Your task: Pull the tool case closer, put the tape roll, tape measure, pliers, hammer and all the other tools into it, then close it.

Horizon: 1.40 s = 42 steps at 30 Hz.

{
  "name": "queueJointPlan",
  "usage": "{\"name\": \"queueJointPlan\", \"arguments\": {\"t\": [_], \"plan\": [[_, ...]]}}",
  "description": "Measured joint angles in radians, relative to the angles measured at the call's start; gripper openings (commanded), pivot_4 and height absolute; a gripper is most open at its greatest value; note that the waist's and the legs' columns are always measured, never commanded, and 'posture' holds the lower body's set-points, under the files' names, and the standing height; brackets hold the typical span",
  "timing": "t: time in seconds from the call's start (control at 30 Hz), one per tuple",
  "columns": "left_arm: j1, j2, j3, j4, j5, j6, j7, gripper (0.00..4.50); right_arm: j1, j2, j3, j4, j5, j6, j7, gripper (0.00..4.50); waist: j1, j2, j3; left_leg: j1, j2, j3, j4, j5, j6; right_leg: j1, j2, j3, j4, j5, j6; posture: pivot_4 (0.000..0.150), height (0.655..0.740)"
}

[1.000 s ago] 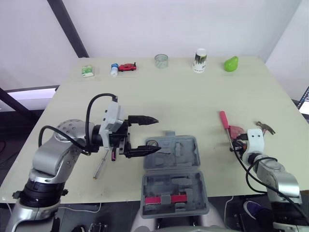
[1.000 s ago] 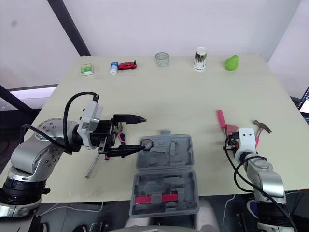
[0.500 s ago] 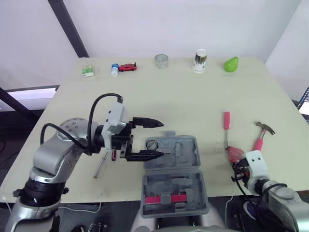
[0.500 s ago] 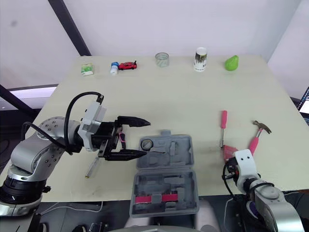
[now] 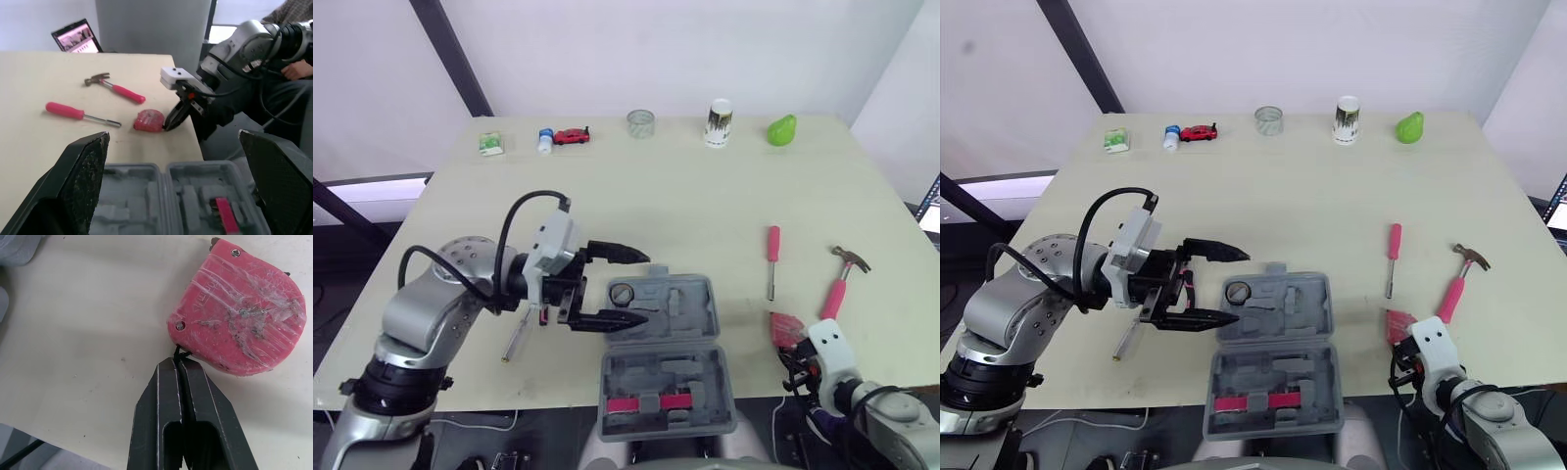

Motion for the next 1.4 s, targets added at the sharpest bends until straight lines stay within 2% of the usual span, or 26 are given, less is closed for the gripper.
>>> {"name": "queueJointPlan", "arguments": {"t": [0.03,0.07,0.1,0.13,0.17,0.2,0.27,0.3,0.33,0.53,0.63,0.73,0.9,0.97,1.07,1.2,1.4], "plan": [[0.003,0.000,0.000,0.000,0.000,-0.001,-0.004,4.50,0.000,-0.006,0.000,0.000,0.001,0.000,0.008,0.83,0.001,0.000,0.000,0.000,0.000,0.000,0.000,0.000,0.000,0.000,0.000,0.000,0.000,0.000,0.000,0.150,0.7400],[0.005,0.000,0.000,0.000,0.000,-0.002,-0.005,4.50,0.002,-0.019,0.000,0.000,0.007,0.000,0.020,1.29,0.002,0.000,0.000,0.000,0.000,0.000,0.000,0.000,0.000,0.000,0.000,0.000,0.000,0.000,0.000,0.150,0.7400],[0.005,0.000,0.000,0.000,0.000,-0.002,-0.005,4.50,0.003,-0.026,0.000,0.000,0.012,0.000,0.032,1.46,0.003,0.000,0.000,0.000,0.000,0.000,0.000,0.000,0.000,0.000,0.000,0.000,0.000,0.000,0.000,0.150,0.7400],[0.006,0.000,0.000,0.000,0.000,-0.002,-0.005,4.50,0.004,-0.029,-0.001,0.000,0.017,-0.002,0.040,2.18,0.004,0.000,0.000,0.000,0.000,0.000,0.000,0.000,0.000,0.000,0.000,0.000,0.000,0.000,0.000,0.150,0.7400],[0.008,0.000,0.000,0.000,0.000,-0.002,-0.005,4.50,0.007,-0.033,-0.002,-0.002,0.022,-0.004,0.051,2.51,0.005,0.000,0.000,0.000,0.000,0.000,0.000,0.000,0.000,0.000,0.000,0.000,0.000,0.000,0.000,0.150,0.7400],[0.009,0.000,0.000,0.000,0.000,-0.002,-0.004,4.50,0.012,-0.038,-0.003,-0.004,0.029,-0.006,0.060,3.06,0.005,0.000,0.000,0.000,0.000,0.000,0.000,0.000,0.000,0.000,0.000,0.000,0.000,0.000,0.000,0.150,0.7400],[0.012,0.000,0.000,-0.001,-0.001,-0.002,-0.004,4.50,0.032,-0.057,-0.009,-0.015,0.045,-0.010,0.086,3.86,0.006,0.000,0.000,0.000,0.000,0.000,0.000,0.000,0.000,0.000,0.000,0.000,0.000,0.000,0.000,0.150,0.7400],[0.013,0.000,0.000,-0.001,-0.001,-0.002,-0.004,4.50,0.033,-0.058,-0.009,-0.016,0.046,-0.010,0.088,3.86,0.006,0.000,0.000,0.000,0.000,0.000,0.000,0.000,0.000,0.000,0.000,0.000,0.000,0.000,0.000,0.150,0.7400],[0.020,0.000,0.000,-0.001,0.000,-0.004,-0.004,4.50,0.067,-0.092,-0.024,-0.039,0.078,-0.015,0.140,4.47,0.006,0.000,0.001,0.000,0.000,0.000,0.001,0.000,0.000,0.000,0.000,0.000,0.000,0.000,0.000,0.150,0.7400],[0.029,0.001,0.001,-0.001,0.000,-0.009,-0.006,4.50,0.142,-0.165,-0.140,-0.076,0.163,-0.128,0.317,4.47,0.006,-0.001,0.001,0.000,0.000,0.001,0.001,0.000,0.000,0.000,0.000,0.001,0.000,0.000,0.000,0.150,0.7400],[0.043,0.006,0.008,0.000,0.000,-0.014,-0.017,4.50,0.129,-0.207,-0.226,0.022,0.153,-0.296,0.422,4.47,0.005,-0.002,0.001,0.000,0.000,0.001,0.001,0.000,0.000,0.001,0.000,0.001,-0.001,0.000,0.000,0.150,0.7400],[0.047,0.011,0.014,0.016,0.002,-0.035,-0.027,4.50,0.025,-0.232,-0.245,0.185,0.149,-0.470,0.547,4.47,0.002,-0.003,0.002,0.001,0.000,0.001,0.001,0.000,0.000,0.001,0.001,0.001,-0.001,0.000,0.000,0.150,0.7400],[0.046,0.016,0.014,0.024,0.003,-0.055,-0.041,4.50,-0.107,-0.262,-0.177,0.415,0.059,-0.746,0.695,4.47,0.004,-0.004,0.004,0.001,0.000,0.001,0.002,0.000,0.000,0.001,0.001,0.001,-0.001,0.000,0.000,0.150,0.7400],[0.045,0.018,0.015,0.024,0.003,-0.068,-0.053,4.50,-0.201,-0.265,-0.118,0.575,0.011,-0.901,0.773,4.47,0.003,-0.004,0.004,0.001,0.000,0.001,0.002,0.000,0.000,0.002,0.001,0.001,-0.001,0.000,0.000,0.150,0.7400],[0.047,0.025,0.015,0.024,0.003,-0.074,-0.062,4.50,-0.281,-0.267,-0.077,0.715,-0.031,-1.021,0.822,4.47,0.002,-0.004,0.004,0.001,0.000,0.001,0.002,0.000,0.000,0.002,0.001,0.001,-0.001,0.000,0.000,0.150,0.7400],[0.053,0.029,0.020,0.022,0.002,-0.089,-0.068,4.50,-0.385,-0.275,-0.004,0.928,-0.094,-1.153,0.885,4.47,0.002,-0.003,0.005,0.001,0.000,0.001,0.003,0.000,-0.001,0.002,0.001,0.001,0.000,0.000,0.000,0.150,0.7400],[0.076,0.037,0.033,0.009,-0.002,-0.087,-0.071,4.50,-0.482,-0.274,0.047,1.066,-0.127,-1.217,0.911,4.47,-0.002,-0.003,0.005,0.001,0.001,0.002,0.003,0.000,-0.001,0.002,0.001,0.002,0.000,0.000,0.000,0.150,0.7400]]}}
